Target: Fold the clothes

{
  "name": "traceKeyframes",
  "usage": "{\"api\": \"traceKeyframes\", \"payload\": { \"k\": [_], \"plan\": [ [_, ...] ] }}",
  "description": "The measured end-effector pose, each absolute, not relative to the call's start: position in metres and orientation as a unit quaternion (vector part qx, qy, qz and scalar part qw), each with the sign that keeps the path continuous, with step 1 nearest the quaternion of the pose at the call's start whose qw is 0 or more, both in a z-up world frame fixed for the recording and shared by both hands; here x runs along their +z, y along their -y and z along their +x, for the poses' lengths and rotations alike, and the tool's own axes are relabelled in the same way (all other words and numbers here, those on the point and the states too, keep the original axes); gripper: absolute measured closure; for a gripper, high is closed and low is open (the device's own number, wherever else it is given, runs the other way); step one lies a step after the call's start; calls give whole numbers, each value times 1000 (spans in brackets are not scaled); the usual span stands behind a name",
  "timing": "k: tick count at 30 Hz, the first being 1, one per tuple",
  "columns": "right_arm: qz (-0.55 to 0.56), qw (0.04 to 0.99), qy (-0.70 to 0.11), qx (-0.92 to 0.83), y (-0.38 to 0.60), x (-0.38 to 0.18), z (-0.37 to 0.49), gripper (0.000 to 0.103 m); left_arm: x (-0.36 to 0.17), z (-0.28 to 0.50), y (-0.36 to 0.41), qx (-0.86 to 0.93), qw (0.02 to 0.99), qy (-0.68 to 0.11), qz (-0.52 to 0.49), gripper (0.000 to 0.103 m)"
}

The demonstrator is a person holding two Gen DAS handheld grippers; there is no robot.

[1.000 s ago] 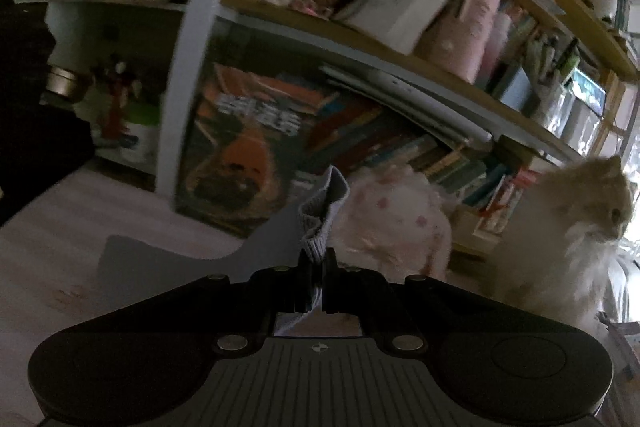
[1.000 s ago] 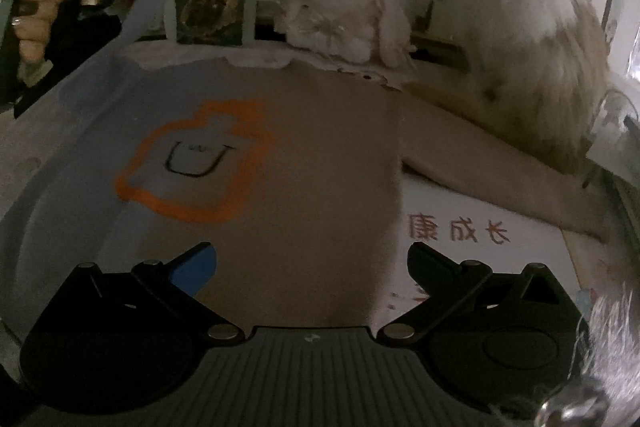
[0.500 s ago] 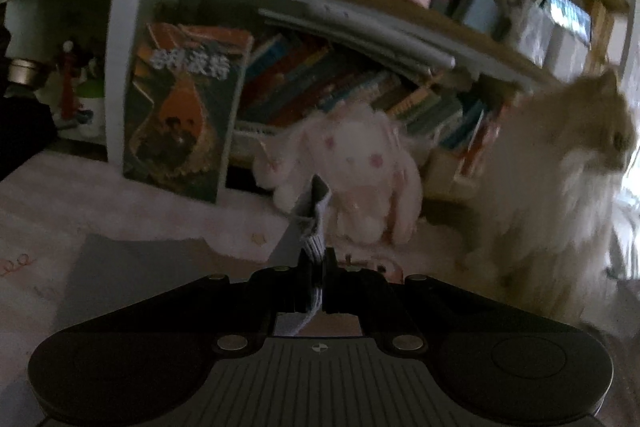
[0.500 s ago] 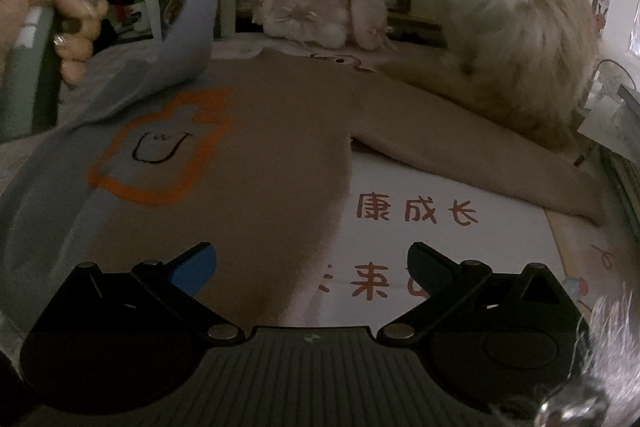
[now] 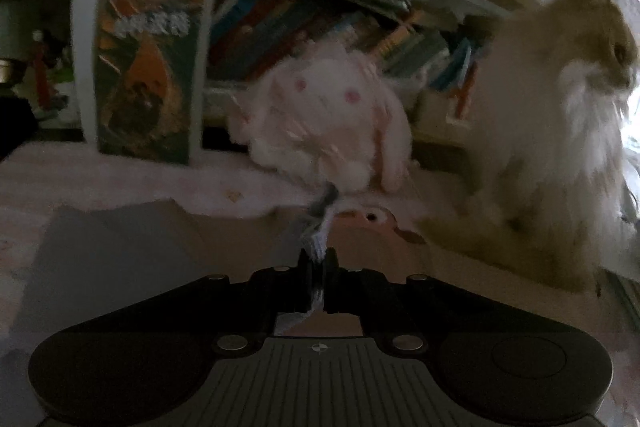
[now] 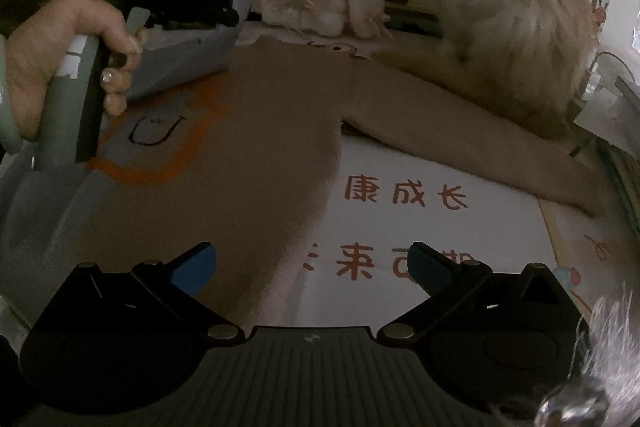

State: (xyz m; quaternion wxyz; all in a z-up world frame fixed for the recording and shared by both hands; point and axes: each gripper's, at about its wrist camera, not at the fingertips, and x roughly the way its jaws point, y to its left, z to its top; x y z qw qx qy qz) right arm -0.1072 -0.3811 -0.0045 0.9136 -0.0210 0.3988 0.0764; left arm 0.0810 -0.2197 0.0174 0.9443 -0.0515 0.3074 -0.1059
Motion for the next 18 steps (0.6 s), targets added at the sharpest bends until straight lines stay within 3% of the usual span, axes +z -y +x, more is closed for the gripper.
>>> {"api": "traceKeyframes", "payload": {
  "k": [2, 3, 4, 6, 10, 18],
  "plan": [
    [-20, 913, -400, 75, 382, -5, -108, 0, 17, 78, 224, -130, 938, -316, -57, 85],
    [-20, 913, -401, 75, 382, -5, -108, 0, 21, 72, 224, -156, 936, -309, -64, 70],
    [-19, 913, -401, 75, 382, -5, -108, 0, 25, 65, 224, -179, 934, -301, -70, 49],
    [-15, 912, -402, 78, 382, -5, -107, 0, 33, 44, 219, -209, 935, -277, -69, 36],
    [-7, 910, -405, 88, 380, -8, -104, 0, 34, 6, 188, -193, 940, -277, -43, 36],
    [-1, 903, -418, 104, 368, -13, -98, 1, 6, -47, 76, 29, 936, -352, 9, 36]
  ]
}}
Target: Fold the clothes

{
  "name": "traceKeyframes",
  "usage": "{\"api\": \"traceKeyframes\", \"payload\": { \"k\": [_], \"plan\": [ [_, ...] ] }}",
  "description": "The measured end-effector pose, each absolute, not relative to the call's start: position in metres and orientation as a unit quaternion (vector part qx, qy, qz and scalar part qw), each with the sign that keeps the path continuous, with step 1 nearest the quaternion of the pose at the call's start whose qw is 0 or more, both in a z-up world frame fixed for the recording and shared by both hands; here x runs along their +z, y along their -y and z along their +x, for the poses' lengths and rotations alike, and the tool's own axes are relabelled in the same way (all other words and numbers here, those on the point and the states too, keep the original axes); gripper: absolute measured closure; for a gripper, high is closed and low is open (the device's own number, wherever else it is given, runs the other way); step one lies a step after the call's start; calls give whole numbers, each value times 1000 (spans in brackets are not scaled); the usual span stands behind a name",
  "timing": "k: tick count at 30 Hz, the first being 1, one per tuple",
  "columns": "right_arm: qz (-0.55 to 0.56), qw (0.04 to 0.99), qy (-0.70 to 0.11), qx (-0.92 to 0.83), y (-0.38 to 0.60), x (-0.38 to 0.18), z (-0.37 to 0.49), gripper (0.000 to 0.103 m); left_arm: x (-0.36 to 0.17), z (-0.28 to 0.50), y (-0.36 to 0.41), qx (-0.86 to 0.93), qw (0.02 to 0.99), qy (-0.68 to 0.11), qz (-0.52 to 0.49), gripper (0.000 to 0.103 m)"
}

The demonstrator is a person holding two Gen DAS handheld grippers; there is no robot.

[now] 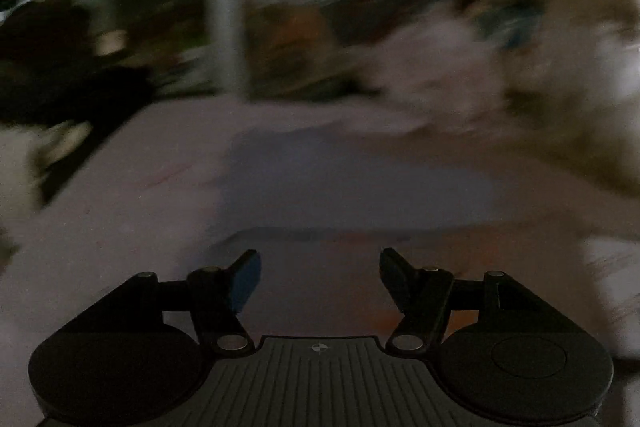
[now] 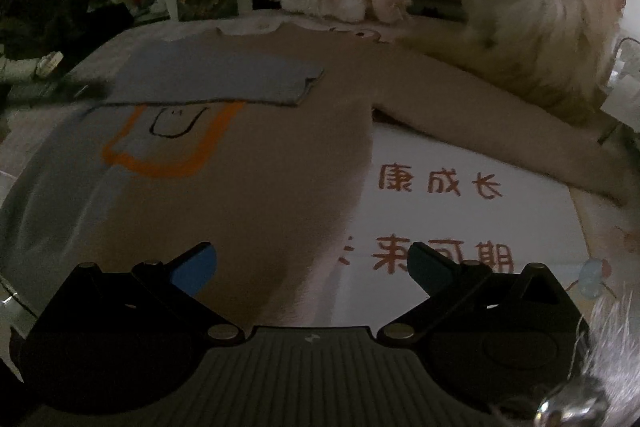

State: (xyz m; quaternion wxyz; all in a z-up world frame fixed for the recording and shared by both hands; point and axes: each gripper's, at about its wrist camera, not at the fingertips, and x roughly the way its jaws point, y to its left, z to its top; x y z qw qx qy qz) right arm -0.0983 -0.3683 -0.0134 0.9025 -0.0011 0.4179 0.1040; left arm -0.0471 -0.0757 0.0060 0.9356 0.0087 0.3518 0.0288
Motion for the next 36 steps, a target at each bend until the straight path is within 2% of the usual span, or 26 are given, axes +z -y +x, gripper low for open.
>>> {"api": "traceKeyframes", "payload": {
  "k": [6, 12, 17, 18, 20, 21, 23, 25, 26, 28, 36],
  "plan": [
    [-4, 903, -419, 95, 358, -12, -97, 5, -7, -46, 31, 66, 917, -392, -11, 36],
    [5, 899, -433, 65, 352, -13, -98, 18, -17, -42, 13, 43, 909, -413, -39, 36],
    [40, 890, -454, 30, 355, -19, -98, 41, -25, -39, 4, 14, 905, -421, -55, 39],
    [45, 890, -454, 23, 356, -19, -99, 42, -25, -39, 2, 10, 905, -420, -58, 40],
    [52, 890, -453, 13, 356, -19, -99, 52, -25, -37, -1, 2, 906, -419, -64, 46],
    [54, 890, -453, 12, 354, -19, -100, 56, -25, -37, -3, -2, 906, -418, -67, 53],
    [57, 890, -451, 11, 352, -19, -100, 72, -24, -36, -7, -9, 906, -417, -76, 67],
    [59, 890, -451, 12, 348, -19, -99, 82, -24, -34, -13, -14, 902, -420, -97, 93],
    [59, 890, -451, 14, 346, -19, -99, 87, -24, -33, -16, -19, 901, -421, -104, 100],
    [59, 890, -451, 16, 341, -18, -96, 90, -24, -33, -21, -28, 899, -421, -115, 99],
    [38, 892, -448, 42, 316, -18, -86, 91, -19, -27, -48, -7, 908, -404, -107, 99]
  ]
}}
